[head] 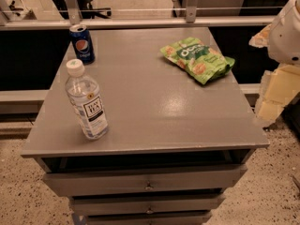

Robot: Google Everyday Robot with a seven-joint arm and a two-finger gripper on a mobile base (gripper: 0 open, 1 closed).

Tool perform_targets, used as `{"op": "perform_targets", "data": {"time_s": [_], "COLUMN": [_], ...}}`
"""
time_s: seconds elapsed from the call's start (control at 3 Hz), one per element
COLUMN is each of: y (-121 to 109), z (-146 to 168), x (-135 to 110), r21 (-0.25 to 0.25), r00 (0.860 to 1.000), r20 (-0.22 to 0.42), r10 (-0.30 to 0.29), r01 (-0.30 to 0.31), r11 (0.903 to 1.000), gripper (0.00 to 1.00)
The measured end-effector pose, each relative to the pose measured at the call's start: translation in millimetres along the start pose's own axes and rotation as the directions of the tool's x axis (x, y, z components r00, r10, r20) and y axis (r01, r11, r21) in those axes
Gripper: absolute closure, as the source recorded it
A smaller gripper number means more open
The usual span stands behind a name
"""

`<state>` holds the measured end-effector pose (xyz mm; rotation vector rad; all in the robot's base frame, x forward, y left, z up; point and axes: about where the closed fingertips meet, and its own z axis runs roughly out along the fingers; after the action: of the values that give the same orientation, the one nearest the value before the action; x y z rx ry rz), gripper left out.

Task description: Move blue plastic bottle near green rice chip bag

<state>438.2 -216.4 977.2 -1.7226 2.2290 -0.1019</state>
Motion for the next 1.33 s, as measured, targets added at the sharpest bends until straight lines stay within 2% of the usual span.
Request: {"op": "perform_targets", "data": {"time_s": [0.33, 0.67, 1.0, 1.33], "y": [0.0, 5.5, 21.0, 38.6], "z": [0.0, 15.4, 48.2, 75.7], "x": [0.0, -13.4, -62.9, -122.4], "r21": [0.0, -0.029, -0.104, -0.169], "r00": [1.0, 0.998, 0.974, 0.919], "r20": [0.0, 0.065, 0.224, 0.391], "r10": [0.0, 0.007, 0.03, 0.055], "r01": [0.0, -0.005, -0.007, 0.013], "r11": [1.0, 0.9996, 0.9945, 0.9856], "gripper": [0.0, 0.0, 0.0, 0.0]}}
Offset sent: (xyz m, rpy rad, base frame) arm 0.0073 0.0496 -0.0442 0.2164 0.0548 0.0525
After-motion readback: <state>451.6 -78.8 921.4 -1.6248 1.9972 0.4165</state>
